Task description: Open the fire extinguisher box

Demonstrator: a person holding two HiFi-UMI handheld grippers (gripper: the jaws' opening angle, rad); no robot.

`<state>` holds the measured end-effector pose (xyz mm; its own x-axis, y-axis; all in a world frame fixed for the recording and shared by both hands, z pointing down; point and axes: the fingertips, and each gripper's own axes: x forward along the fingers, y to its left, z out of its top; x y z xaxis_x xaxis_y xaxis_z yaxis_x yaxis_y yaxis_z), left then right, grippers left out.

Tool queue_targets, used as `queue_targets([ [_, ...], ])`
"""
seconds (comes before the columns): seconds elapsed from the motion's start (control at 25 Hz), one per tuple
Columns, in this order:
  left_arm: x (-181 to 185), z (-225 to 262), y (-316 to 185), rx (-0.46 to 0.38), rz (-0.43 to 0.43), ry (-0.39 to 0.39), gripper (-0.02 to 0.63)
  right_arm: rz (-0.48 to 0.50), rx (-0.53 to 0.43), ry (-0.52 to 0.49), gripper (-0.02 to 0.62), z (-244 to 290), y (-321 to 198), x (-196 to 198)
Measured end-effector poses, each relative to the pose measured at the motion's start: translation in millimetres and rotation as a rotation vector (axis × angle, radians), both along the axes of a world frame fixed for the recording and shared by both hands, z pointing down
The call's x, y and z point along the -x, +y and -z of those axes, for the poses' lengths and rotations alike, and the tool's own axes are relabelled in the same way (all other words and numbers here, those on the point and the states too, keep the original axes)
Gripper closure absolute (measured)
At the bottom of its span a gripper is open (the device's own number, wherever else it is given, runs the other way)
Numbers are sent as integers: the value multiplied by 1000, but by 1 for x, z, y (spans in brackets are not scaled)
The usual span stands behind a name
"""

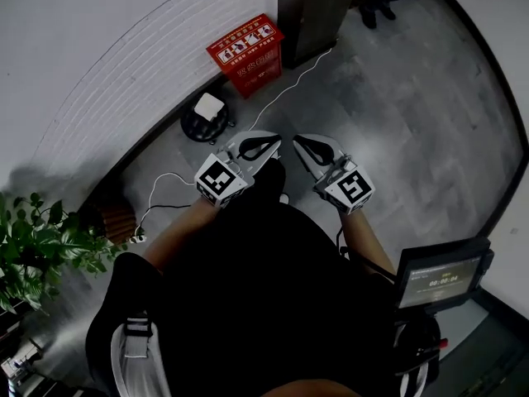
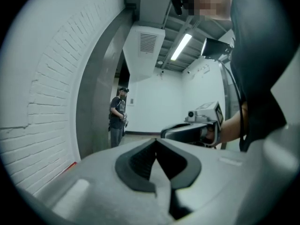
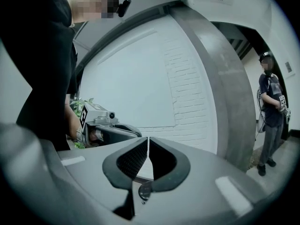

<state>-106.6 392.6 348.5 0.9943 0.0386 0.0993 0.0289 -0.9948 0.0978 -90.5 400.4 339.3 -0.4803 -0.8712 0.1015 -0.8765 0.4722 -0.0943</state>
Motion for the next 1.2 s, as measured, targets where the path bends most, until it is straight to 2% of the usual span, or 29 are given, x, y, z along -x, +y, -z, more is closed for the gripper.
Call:
queue_targets([
  [0.16, -31, -6, -54, 2, 30, 4, 604, 20, 16, 1, 586, 1, -49, -31],
  [0.32, -66, 10, -111, -39, 47, 51, 604, 33, 15, 7, 586, 13, -102, -61],
  [0.68, -95, 27, -239, -28, 133, 68, 604, 95, 20, 13, 586, 28, -224, -92],
  [0.92, -95, 40, -297, -22, 240, 78, 604, 216, 20, -13, 586, 37, -287, -90],
  [1.2, -91, 23, -366, 3, 446, 35, 604, 426, 61, -40, 586, 17, -359, -88],
])
